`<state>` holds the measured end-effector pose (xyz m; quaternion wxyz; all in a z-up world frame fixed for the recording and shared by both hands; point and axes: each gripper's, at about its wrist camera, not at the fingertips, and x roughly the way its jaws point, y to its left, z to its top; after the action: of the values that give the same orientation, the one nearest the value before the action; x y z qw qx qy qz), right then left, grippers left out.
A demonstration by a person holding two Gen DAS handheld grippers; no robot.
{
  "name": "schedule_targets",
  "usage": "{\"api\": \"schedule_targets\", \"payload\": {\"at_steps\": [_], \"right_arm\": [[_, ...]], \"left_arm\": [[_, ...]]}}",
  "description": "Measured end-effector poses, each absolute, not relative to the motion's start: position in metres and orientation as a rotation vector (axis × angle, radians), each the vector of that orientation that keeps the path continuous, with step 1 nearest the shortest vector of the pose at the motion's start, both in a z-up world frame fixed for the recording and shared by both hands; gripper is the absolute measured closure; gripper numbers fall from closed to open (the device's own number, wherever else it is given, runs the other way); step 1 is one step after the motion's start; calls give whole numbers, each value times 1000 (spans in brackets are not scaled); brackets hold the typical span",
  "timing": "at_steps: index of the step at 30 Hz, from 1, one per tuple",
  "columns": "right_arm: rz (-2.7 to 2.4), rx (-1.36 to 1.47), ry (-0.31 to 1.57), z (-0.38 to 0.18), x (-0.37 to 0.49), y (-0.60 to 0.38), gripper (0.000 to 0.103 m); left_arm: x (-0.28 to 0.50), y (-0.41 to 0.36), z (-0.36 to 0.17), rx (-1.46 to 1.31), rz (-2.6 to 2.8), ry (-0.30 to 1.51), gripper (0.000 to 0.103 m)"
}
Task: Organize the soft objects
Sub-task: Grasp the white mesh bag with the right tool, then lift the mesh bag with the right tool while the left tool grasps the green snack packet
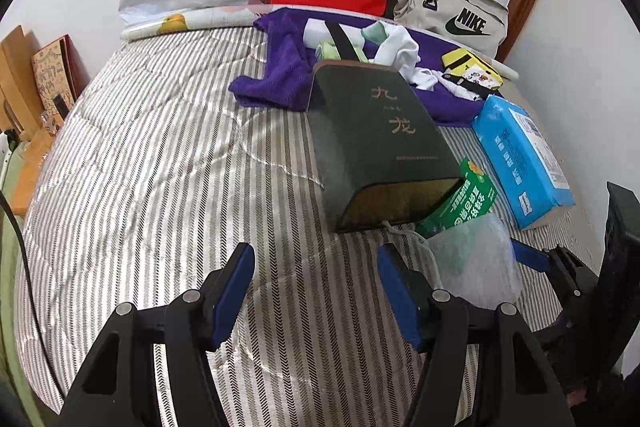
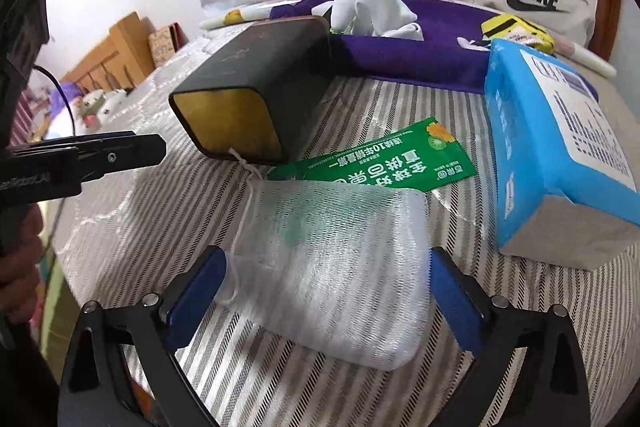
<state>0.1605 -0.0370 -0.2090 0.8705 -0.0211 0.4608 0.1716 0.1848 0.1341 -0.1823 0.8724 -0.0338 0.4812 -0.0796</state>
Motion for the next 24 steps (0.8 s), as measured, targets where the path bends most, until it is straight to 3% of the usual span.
{"api": "schedule_targets", "payload": {"at_steps": [3, 5, 8, 10, 11, 24], "right_arm": [[314, -110, 938, -212, 158, -26, 3], [309, -137, 908, -213, 155, -26, 11], [324, -133, 872, -210, 152, -34, 44], [344, -114, 875, -207, 151, -44, 83], [357, -101, 883, -207, 151, -50, 90], [358, -59, 862, -192, 101, -137, 93]], "left_arm": [[184, 131, -186, -59, -171, 1012, 41], [183, 127, -187, -54, -175, 1018, 41], [180, 118, -185, -44, -209, 1014, 41], [177, 109, -182, -29, -247, 1002, 41], [175, 104, -180, -20, -262, 996, 41], [165, 0, -160, 194, -391, 929, 41]]}}
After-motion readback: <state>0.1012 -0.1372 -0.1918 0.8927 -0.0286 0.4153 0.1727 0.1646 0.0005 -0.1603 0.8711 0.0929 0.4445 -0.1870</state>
